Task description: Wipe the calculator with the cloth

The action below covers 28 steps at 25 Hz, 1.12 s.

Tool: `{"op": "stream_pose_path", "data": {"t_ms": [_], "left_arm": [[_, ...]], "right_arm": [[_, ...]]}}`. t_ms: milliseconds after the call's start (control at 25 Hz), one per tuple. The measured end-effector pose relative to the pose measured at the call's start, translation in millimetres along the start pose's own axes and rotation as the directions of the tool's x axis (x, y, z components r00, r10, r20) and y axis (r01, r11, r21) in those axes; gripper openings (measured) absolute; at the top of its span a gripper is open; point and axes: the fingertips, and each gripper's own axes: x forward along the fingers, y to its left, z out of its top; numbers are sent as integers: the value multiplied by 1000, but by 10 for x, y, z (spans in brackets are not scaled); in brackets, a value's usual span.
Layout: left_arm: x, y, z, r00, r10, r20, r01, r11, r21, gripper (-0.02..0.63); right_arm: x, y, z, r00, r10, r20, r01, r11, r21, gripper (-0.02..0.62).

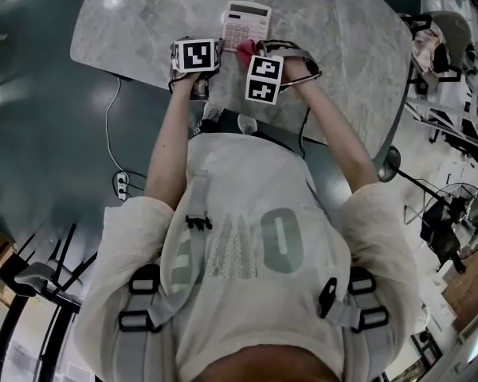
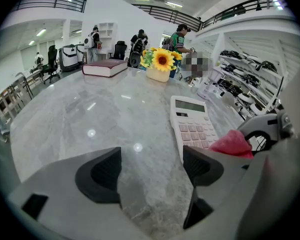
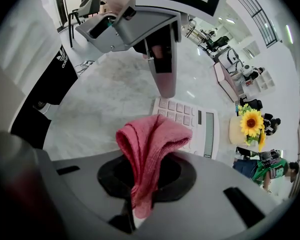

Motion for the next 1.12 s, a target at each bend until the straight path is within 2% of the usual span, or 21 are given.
{"op": "stream_pose_path", "data": {"t_ms": [600, 920, 1040, 1120], "left_arm": [[57, -19, -17, 1000, -11, -1, 11, 1000, -7, 387], [83, -34, -8, 1000, -15, -4, 15, 1000, -6, 387], [87, -43, -14, 1000, -19, -4, 19, 1000, -5, 387], [85, -27, -24, 1000, 4, -11, -3, 1000, 21, 386]], "right_arm": [[-13, -25, -13, 1000, 16, 15, -16, 1000, -16, 55], [-152, -852, -17, 991, -129, 22, 129, 992, 17, 55], [-125, -1149, 7, 987, -159, 7, 159, 987, 8, 54], [-74, -1289, 28, 986, -164, -4, 164, 986, 0, 55]]}}
